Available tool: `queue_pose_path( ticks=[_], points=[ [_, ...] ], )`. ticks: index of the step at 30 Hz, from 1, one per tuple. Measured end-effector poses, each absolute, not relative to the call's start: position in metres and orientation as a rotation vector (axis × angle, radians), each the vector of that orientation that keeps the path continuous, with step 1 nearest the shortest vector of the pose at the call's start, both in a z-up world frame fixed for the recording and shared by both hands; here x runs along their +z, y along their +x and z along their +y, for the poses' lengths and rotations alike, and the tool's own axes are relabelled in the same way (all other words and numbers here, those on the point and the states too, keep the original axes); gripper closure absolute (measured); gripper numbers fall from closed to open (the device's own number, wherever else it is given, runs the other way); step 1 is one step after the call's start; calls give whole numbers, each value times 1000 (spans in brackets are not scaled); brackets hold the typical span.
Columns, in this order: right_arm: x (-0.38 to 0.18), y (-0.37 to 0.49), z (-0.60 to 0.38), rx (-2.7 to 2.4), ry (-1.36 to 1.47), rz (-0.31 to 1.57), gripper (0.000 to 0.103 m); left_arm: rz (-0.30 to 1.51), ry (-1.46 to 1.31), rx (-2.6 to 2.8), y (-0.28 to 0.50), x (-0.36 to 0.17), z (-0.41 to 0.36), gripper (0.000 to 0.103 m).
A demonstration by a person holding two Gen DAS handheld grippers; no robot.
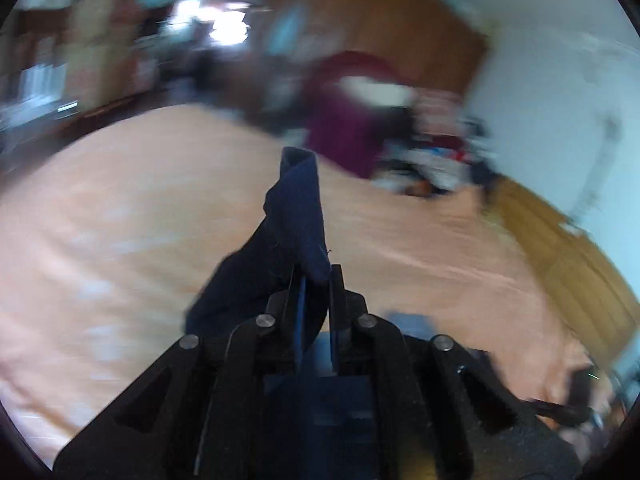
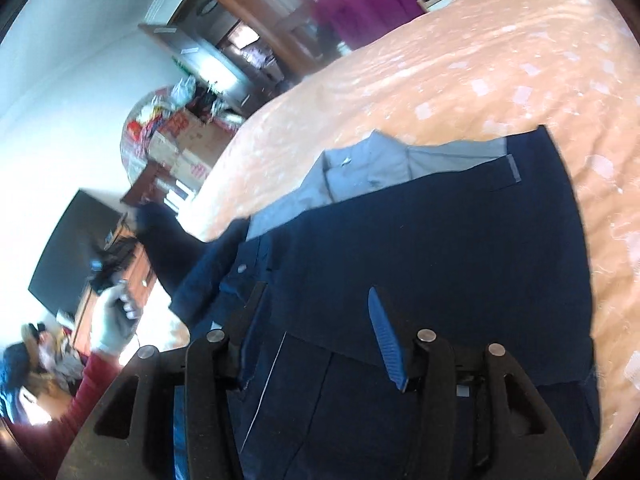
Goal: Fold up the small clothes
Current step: 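Grasp the shirt hem with the left gripper while the right gripper holds its hem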
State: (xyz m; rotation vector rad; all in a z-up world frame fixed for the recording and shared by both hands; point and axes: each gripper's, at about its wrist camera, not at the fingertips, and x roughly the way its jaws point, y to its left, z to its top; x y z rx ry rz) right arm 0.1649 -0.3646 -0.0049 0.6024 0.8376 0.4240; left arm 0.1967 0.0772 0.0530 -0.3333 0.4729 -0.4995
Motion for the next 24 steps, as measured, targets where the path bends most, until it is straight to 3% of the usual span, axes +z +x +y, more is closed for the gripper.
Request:
queue_pose_path(
  ticks=[2, 4, 5, 6, 12, 15, 24],
  points=[
    [-2, 159, -376, 415, 630, 821, 47, 437, -296, -683, 173, 69, 11, 90],
    [-4, 154, -387, 418, 664, 824, 43, 506, -286, -851, 154, 59, -47, 66],
    [-7, 152, -393, 420, 687, 829, 40, 551, -302, -892, 145, 46, -65, 45],
    [-11, 150, -399, 422, 716, 834, 35, 579, -313, -912, 139, 35, -71, 37],
    [-38, 153, -420, 464, 828, 897, 32, 722, -445, -752, 115, -43, -31, 37],
    [-46, 168, -413, 486, 818, 934, 32, 711, -520, -630, 111, -59, 15, 31],
    [-93, 251, -341, 569, 824, 1146, 35, 767, -616, -507, 120, -94, 54, 30]
  ],
)
